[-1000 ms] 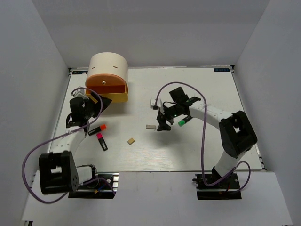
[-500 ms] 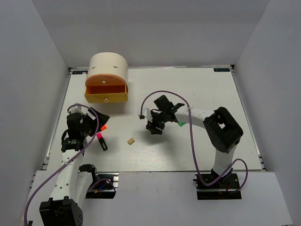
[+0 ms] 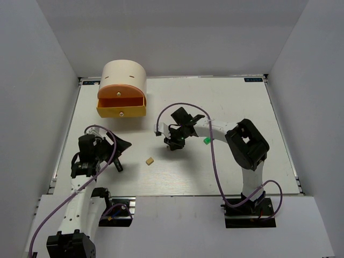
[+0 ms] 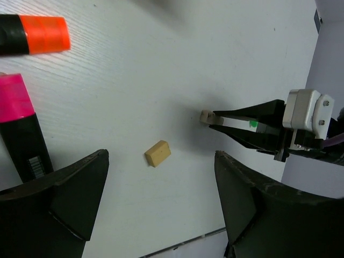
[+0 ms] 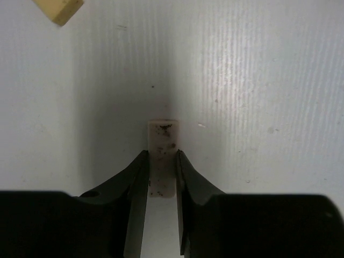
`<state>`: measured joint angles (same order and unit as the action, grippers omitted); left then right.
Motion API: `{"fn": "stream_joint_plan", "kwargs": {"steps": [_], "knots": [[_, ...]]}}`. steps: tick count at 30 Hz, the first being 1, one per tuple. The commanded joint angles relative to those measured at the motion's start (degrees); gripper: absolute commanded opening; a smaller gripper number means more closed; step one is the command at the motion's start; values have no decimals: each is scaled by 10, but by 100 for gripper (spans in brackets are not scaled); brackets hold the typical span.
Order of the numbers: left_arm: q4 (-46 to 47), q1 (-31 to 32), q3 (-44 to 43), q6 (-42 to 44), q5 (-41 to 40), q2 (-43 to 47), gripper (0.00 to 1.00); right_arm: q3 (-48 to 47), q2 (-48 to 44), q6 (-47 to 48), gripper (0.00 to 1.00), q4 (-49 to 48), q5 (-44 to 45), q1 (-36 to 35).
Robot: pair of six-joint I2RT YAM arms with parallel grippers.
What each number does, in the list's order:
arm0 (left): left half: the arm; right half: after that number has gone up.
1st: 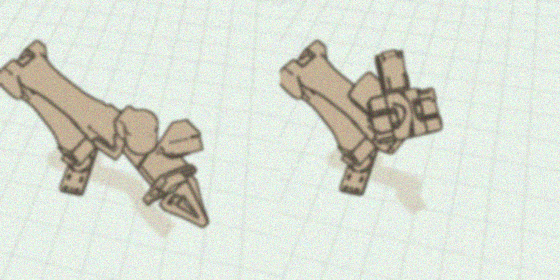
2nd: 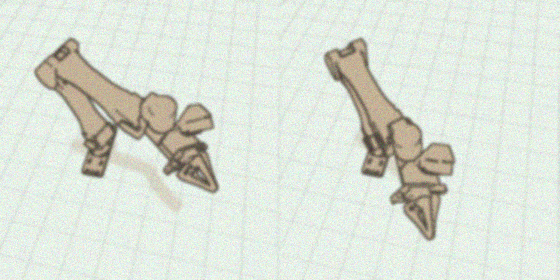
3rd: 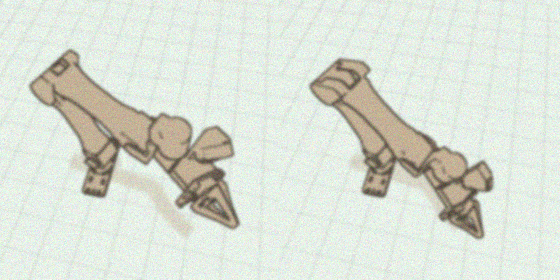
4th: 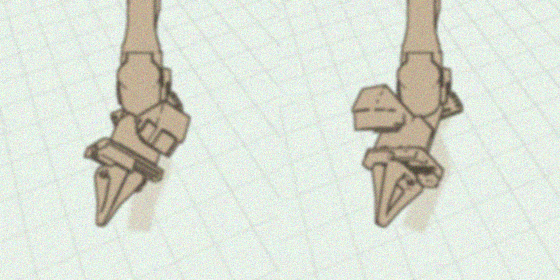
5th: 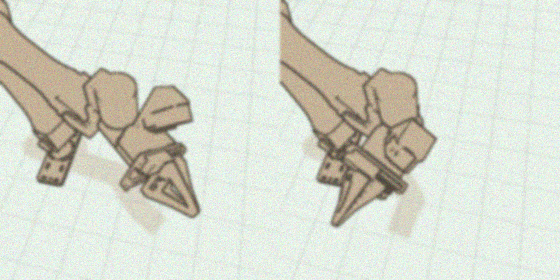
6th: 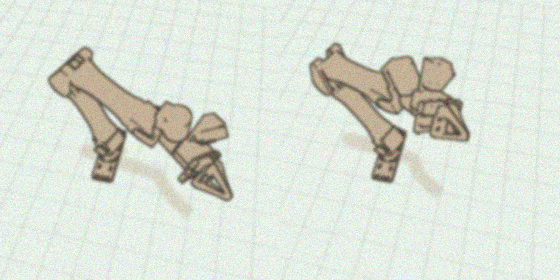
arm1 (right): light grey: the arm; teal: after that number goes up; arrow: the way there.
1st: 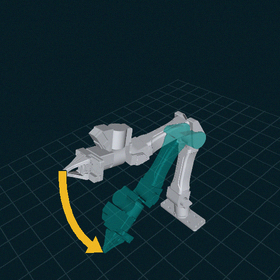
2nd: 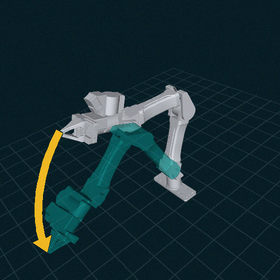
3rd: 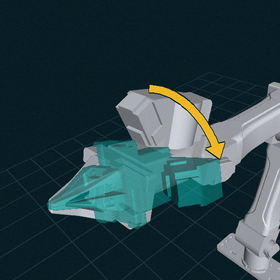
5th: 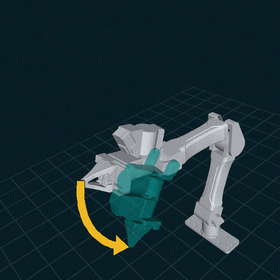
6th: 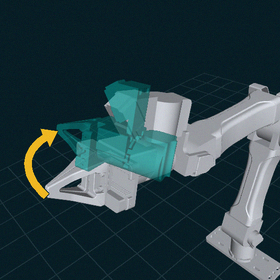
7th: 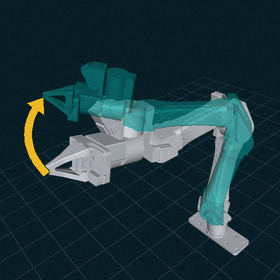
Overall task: Sort the stationery into containers
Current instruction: Pick up the stationery from the center of the board, then place the stationery in the drawer.
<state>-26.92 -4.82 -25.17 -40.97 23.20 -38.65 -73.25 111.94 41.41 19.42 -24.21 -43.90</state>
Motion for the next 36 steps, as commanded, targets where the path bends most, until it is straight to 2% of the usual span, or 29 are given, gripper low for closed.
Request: {"fn": "stream_joint_plan", "kwargs": {"steps": [1, 4, 7, 8, 15, 20, 26, 31, 36], "knots": [[-8, -4, 7, -2, 40, 9, 88, -26, -19, 30, 0, 57, -40, 2], [-13, -4, 7, -2, 48, 9, 87, -63, -52, 41, 0, 69, -58, 2], [-18, 2, 13, -8, 61, 3, 87, -144, -65, 30, 0, 65, -83, -2], [-18, 2, 13, -8, 61, 3, 87, -206, -60, 25, 0, 60, -90, -4], [-24, 2, 18, -13, 61, 3, 87, -410, 27, -30, 0, -38, -81, -25], [-29, 2, 23, -19, 66, 16, 87, -406, 59, -29, 0, -177, -38, -44], [-29, 2, 23, -19, 71, 16, 87, -407, 95, -37, 0, -289, 25, -67], [-24, 2, 23, -19, 76, 16, 87, -410, 121, -30, 0, -319, 76, -80], [-24, 2, 23, -19, 76, 16, 87, -396, 129, -19, 0, -314, 86, -82]]}}
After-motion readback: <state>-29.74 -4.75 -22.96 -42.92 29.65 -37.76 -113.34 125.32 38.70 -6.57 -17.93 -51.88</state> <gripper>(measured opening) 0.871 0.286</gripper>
